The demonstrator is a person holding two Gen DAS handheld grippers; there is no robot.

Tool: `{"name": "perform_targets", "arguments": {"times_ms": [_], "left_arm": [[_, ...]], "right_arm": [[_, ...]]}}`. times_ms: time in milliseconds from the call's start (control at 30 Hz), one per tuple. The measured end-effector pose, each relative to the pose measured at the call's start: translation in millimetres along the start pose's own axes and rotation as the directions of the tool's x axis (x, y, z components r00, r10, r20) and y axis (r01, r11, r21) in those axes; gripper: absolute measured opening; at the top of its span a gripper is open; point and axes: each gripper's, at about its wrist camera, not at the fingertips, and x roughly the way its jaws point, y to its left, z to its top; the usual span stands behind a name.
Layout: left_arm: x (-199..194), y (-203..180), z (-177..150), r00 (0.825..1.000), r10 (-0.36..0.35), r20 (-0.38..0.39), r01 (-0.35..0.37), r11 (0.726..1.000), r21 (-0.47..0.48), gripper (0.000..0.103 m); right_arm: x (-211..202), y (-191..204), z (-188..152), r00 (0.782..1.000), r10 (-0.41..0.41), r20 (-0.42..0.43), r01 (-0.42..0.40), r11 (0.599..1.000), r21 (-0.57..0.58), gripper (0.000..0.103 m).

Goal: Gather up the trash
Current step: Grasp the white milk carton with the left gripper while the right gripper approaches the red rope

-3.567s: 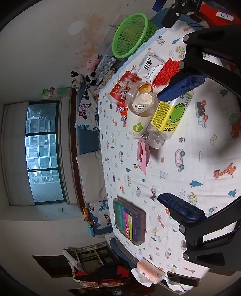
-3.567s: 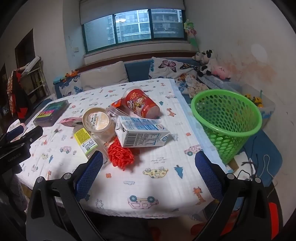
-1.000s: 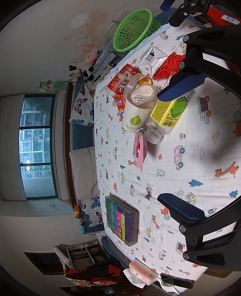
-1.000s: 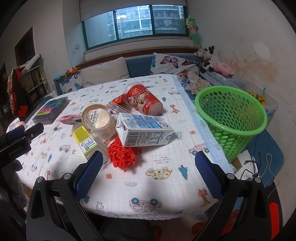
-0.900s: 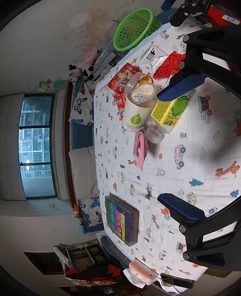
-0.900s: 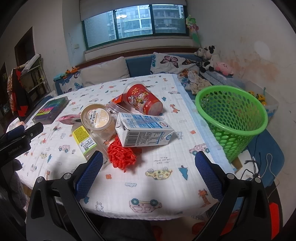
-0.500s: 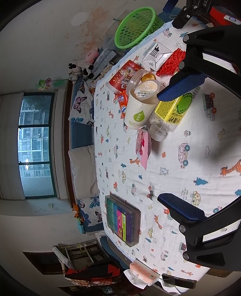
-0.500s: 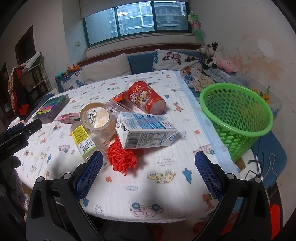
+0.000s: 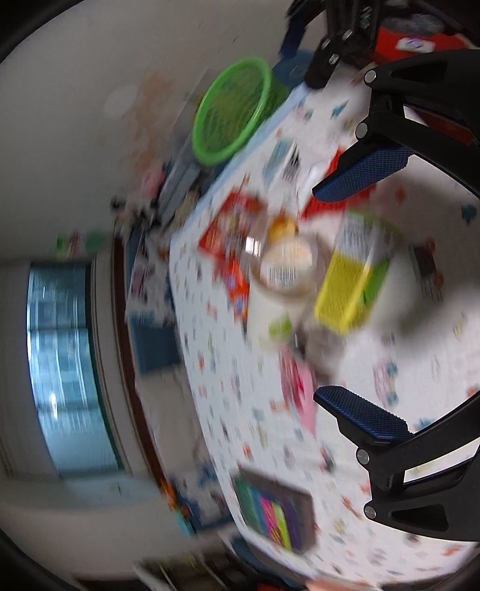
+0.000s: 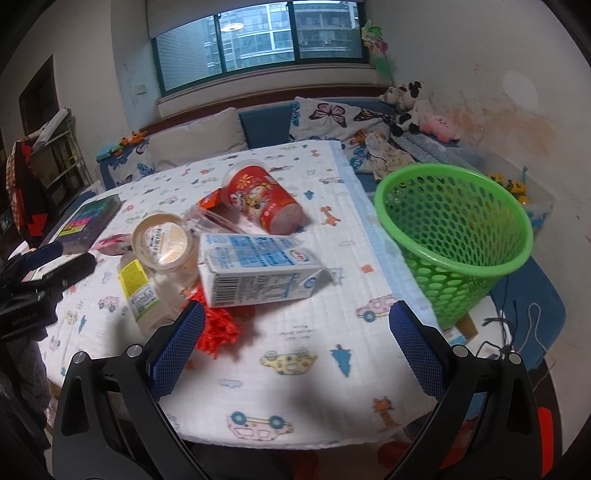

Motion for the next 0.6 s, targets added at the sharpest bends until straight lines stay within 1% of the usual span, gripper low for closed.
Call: {"name": "perform_targets", "arguments": {"times_ms": [100,200,233,367,433,500,533,600], "left_arm": [[13,-16,4,0.997,-0.074,-0.020,0.075,0.995,0.071,0.096],[28,-34,9,0.992,-0.122,-0.039,0.126,0.982,0.143,0.096],[35,-40,11,0.988,-0.146,-0.054,0.153,0.975,0.161,0.096],[52,-52,18,0.975,-0.199,-0.095,0.214,0.958,0.192,0.096],[62,-58,22,0.966,-0.229,-0.120,0.250,0.944,0.214,0.096],[70,-62,25,0.961,-0.242,-0.137,0.269,0.934,0.234,0.096],[77,-64,25,0.953,-0.261,-0.154,0.293,0.925,0.244,0.096],[86,-66,27,0.942,-0.280,-0.185,0.321,0.915,0.246,0.096]], "right_arm": [[2,-8,1,1.000,-0.008,-0.005,0.008,1.000,0.009,0.099],[4,-18,0,1.000,-0.013,-0.013,0.014,1.000,0.027,0.099],[5,-21,0,1.000,-0.016,-0.016,0.017,0.999,0.031,0.099],[8,-31,-3,0.999,-0.020,-0.028,0.021,0.999,0.050,0.099],[9,-34,-4,0.999,-0.025,-0.033,0.027,0.998,0.058,0.099],[11,-38,-4,0.999,-0.028,-0.036,0.030,0.997,0.064,0.099],[11,-39,-4,0.999,-0.031,-0.037,0.033,0.997,0.068,0.099],[13,-41,-4,0.999,-0.032,-0.040,0.035,0.997,0.073,0.099]]}}
